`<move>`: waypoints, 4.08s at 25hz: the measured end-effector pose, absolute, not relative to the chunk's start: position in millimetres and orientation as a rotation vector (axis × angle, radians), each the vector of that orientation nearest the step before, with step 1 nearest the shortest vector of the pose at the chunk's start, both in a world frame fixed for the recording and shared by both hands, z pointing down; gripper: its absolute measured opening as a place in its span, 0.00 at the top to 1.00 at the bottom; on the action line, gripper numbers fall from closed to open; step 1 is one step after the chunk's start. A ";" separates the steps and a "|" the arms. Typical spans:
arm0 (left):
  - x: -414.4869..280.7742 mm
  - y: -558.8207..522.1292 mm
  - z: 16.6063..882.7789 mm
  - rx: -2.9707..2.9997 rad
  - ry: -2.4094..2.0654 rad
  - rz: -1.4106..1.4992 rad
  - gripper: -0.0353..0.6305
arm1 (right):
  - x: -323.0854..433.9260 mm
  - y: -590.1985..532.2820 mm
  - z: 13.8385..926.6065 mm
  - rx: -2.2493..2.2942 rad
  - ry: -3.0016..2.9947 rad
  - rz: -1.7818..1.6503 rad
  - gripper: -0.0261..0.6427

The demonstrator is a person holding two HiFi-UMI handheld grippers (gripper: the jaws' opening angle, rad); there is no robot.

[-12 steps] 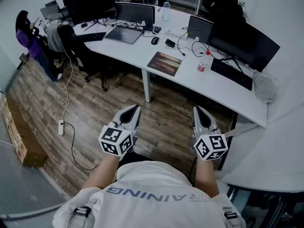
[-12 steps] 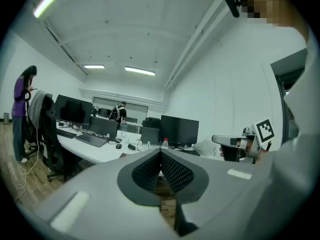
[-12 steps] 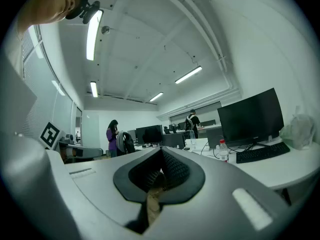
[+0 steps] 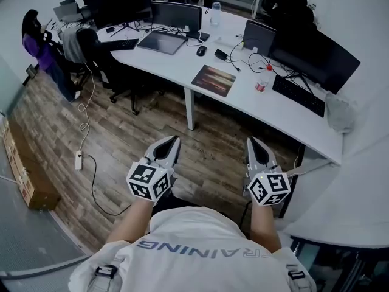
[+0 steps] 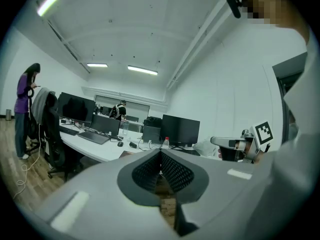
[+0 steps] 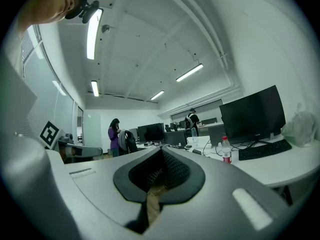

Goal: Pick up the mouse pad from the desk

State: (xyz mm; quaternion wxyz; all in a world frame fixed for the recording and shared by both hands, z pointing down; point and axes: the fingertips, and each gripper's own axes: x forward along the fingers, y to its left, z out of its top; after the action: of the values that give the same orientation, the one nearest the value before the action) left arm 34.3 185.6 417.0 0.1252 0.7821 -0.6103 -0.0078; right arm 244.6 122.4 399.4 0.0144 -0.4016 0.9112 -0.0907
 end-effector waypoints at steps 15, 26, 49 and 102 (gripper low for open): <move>13.4 171.3 424.0 2.307 -1.690 -0.008 0.95 | 208.8 115.7 404.0 -1.265 2.859 -0.234 0.94; -71.3 128.8 419.9 2.345 -1.566 -0.068 0.95 | 133.3 70.1 403.1 -1.376 2.874 -0.255 0.94; -185.7 30.6 432.3 2.341 -1.554 -0.058 0.95 | 30.0 -23.8 433.1 -1.451 2.906 -0.381 0.94; -127.1 -330.0 468.6 2.476 -1.105 0.188 0.95 | 112.8 -300.6 482.2 -1.974 2.529 -0.700 0.94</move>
State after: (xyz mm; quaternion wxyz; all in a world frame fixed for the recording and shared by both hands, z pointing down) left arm -127.1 -330.0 468.6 0.2104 0.8906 -0.3975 0.0677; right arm 112.8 -300.6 482.2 -0.0710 -0.5997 0.7682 -0.2127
